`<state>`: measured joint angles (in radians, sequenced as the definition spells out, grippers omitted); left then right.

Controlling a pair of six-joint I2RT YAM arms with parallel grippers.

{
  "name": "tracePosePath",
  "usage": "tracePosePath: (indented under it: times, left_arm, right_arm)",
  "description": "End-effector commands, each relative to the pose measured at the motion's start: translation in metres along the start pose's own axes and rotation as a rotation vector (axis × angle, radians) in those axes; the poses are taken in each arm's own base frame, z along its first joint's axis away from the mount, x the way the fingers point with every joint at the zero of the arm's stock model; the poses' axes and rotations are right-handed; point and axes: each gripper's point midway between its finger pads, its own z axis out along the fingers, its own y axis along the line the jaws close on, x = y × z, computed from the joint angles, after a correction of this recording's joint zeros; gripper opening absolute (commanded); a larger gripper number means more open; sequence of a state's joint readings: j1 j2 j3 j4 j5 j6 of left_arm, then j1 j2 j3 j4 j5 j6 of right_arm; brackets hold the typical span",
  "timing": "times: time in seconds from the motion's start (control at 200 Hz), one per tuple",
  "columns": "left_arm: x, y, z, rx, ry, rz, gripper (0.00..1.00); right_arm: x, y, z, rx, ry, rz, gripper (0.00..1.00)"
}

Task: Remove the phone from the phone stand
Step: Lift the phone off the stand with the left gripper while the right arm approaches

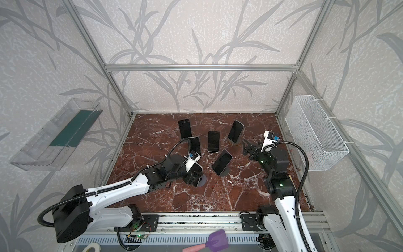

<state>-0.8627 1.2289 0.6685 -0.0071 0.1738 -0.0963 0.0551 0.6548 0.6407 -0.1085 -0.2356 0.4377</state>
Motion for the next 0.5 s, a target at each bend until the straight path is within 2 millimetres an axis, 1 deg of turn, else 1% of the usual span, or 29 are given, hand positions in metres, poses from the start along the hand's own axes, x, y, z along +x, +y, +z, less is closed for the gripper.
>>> tracePosePath:
  times: [0.0,0.235,0.395,0.495]
  left_arm:
    - [-0.032,-0.003,-0.014,0.001,-0.088,0.028,0.65]
    - [-0.037,-0.005,-0.018,0.011,-0.098,0.025,0.63]
    - [-0.047,-0.007,-0.028,0.013,-0.128,0.023,0.62]
    - [-0.052,-0.008,-0.034,0.012,-0.145,0.022,0.62]
  right_arm:
    - [-0.001,0.001,0.0,-0.006,-0.014,-0.008,0.95]
    - [0.0,0.001,0.0,-0.01,-0.013,-0.007,0.95]
    - [0.0,0.003,0.0,-0.021,-0.013,-0.006,0.95]
    - [0.0,0.013,0.001,-0.081,-0.014,-0.005,0.95]
